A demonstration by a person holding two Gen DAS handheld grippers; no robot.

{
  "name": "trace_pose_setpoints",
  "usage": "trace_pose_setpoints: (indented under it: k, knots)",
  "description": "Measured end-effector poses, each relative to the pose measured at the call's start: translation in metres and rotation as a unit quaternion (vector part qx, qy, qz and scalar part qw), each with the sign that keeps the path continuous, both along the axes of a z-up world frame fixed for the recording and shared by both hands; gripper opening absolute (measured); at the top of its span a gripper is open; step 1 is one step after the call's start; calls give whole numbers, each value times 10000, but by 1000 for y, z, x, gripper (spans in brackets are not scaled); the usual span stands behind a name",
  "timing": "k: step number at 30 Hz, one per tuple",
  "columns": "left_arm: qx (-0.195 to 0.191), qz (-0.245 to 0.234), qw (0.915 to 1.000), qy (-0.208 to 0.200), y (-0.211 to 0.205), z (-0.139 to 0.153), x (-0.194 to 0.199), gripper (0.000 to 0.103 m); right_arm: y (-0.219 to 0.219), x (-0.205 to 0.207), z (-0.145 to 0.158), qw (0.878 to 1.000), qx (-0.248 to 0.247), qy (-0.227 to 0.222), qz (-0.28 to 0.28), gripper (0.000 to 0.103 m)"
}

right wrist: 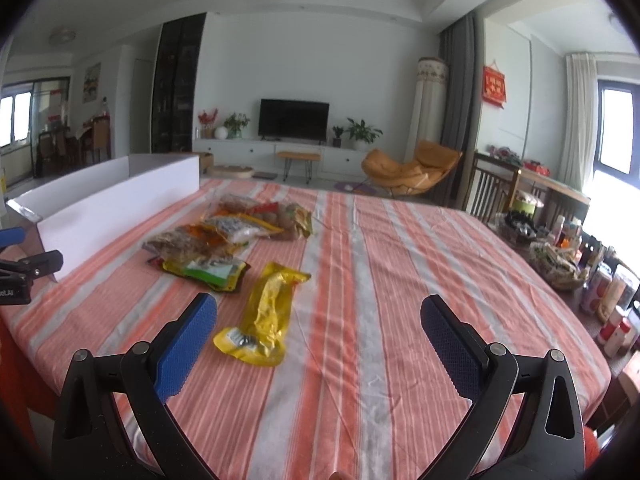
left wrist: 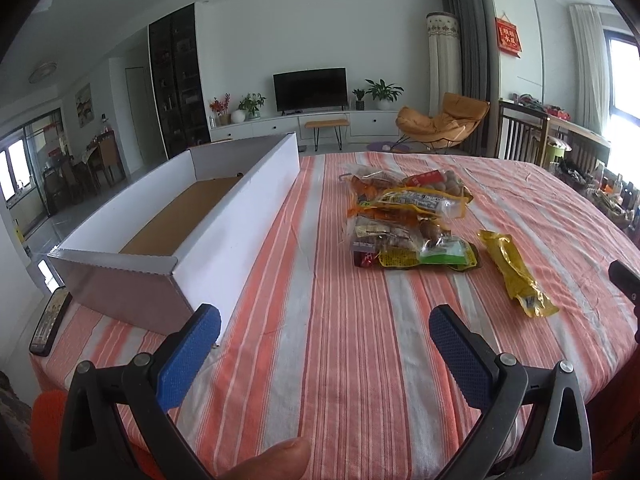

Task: Organize snacks
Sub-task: 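Move both tools toward the snack pile on the table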

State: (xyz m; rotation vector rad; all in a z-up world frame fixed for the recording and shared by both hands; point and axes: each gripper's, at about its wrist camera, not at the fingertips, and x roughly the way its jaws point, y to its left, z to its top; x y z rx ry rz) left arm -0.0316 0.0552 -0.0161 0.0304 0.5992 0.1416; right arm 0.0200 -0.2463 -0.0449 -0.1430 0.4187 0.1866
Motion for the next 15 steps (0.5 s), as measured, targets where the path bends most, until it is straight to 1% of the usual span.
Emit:
trace_pose_setpoints:
  k: [4, 15]
  knots:
    - [62, -37, 10000, 28, -2, -3, 1, 103, -2, 3, -7, 9999, 43, 150, 33, 102]
    - [108, -67, 9998, 138, -10, -8, 6, 103, -2, 4, -9, 9998, 67, 168, 88, 102]
